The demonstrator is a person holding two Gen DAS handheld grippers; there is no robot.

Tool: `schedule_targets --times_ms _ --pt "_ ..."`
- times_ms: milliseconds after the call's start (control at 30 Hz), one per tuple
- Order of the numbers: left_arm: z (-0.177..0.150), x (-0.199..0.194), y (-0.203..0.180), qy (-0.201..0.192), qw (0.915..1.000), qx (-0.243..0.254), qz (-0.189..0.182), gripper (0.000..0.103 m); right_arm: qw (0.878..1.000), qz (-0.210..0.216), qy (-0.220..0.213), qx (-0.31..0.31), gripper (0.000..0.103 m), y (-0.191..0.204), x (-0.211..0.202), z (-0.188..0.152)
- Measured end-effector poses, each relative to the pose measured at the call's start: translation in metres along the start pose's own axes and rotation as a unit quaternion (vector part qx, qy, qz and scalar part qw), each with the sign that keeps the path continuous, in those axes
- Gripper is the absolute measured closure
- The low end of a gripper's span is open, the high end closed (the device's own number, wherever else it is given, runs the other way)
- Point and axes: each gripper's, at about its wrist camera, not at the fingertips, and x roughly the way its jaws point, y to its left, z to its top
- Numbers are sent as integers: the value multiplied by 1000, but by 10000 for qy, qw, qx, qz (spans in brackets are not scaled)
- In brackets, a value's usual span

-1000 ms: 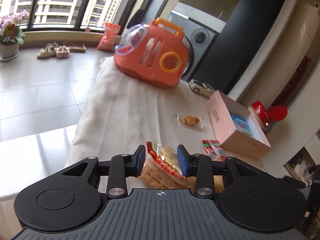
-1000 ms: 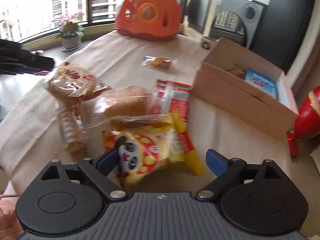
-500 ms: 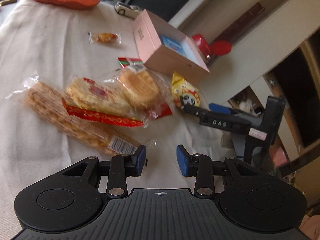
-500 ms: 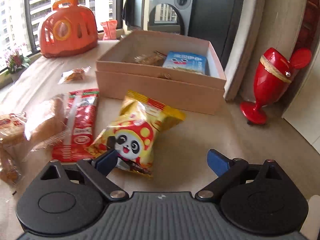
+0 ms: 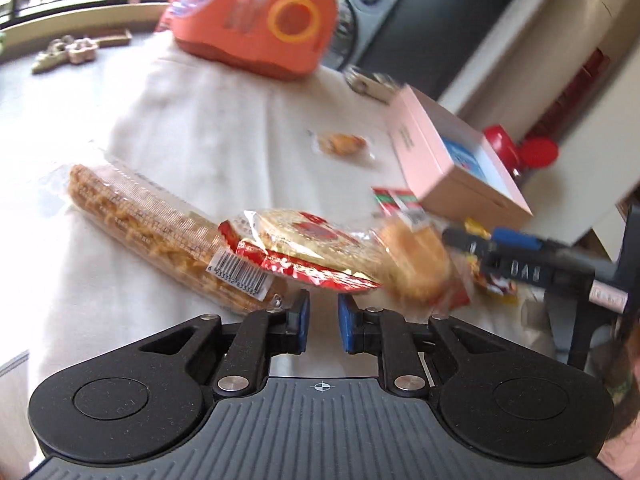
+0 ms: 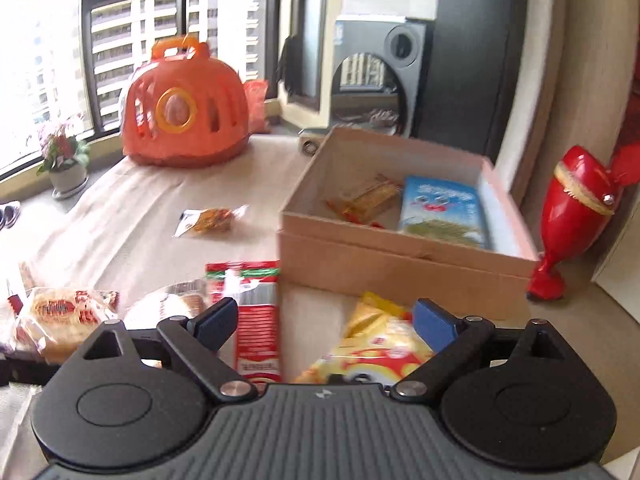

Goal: Organize snacks

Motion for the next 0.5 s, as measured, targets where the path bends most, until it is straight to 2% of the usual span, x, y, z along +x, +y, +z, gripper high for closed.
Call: schedule_targets --times_ms 67,133,300,333,400,467,500 --pt "2 -7 9 -94 9999 -129 31 83 9983 511 189 -183 11 13 5 -1" --pt "7 -15 15 -199 9995 -246 40 83 9964 758 234 -310 11 22 8 -5" --pt "7 -26 15 -253 9994 -188 -130 82 9975 513 439 -199 11 21 28 -8" --pt "6 -24 11 -233 9993 -135 -248 82 9967 582 558 -115 15 18 34 -10" --pt "5 -24 4 -227 9987 -12 -464 82 9972 493 502 -262 22 21 31 -13" --pt "4 -22 -5 -271 9983 103 -513 82 9968 505 445 -438 41 27 20 -20" --pt "4 -22 -8 -309 9982 130 -492 82 9967 473 427 -506 43 29 14 -24"
